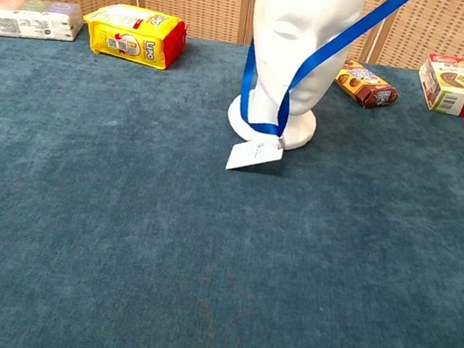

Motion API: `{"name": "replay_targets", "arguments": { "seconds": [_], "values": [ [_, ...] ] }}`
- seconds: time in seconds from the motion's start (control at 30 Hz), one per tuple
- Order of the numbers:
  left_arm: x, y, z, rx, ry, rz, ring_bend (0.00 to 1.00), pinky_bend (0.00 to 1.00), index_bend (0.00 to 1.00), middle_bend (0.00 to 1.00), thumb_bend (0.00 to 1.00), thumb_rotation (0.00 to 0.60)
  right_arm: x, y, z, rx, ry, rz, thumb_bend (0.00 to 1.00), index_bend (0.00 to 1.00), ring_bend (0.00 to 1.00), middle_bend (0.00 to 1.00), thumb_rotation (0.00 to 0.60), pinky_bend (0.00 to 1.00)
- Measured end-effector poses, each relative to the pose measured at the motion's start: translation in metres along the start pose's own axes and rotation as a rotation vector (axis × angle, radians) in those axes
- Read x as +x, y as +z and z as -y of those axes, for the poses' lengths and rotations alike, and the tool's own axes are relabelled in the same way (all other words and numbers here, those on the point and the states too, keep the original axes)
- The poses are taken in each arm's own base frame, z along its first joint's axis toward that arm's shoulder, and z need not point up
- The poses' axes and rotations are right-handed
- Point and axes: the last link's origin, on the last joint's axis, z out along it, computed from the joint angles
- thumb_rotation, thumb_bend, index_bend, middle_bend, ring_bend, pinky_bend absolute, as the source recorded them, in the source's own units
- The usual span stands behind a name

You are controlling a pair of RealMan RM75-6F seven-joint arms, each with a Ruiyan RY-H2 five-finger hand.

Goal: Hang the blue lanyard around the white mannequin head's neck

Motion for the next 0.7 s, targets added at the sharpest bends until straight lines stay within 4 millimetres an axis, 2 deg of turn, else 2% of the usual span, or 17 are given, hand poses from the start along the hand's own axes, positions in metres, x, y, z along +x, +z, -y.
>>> {"name": "replay_targets", "arguments": {
  "seconds": [0.3, 0.53, 0.7],
  "values": [
    [-0.001, -0.001, 0.002, 0.007, -0.003, -0.001, 1.0, 1.0, 0.69, 1.0, 0.2, 0.6, 0.001, 0.006, 0.004, 0.0, 0.005, 0.002, 0.35, 0.61, 1.0, 1.0, 0.52, 1.0],
    [-0.003, -0.002, 0.005, 0.014, -0.005, 0.002, 1.0, 1.0, 0.69, 1.0, 0.2, 0.6, 0.002, 0.01, 0.01, 0.011, 0.007, 0.017, 0.35, 0.57, 1.0, 1.0, 0.415, 1.0],
    [-0.004, -0.002, 0.006, 0.018, -0.009, 0.001, 1.0, 1.0, 0.69, 1.0, 0.2, 0.6, 0.002, 0.013, 0.012, 0.011, 0.005, 0.015, 0.35, 0.54, 1.0, 1.0, 0.407, 1.0]
  ]
}}
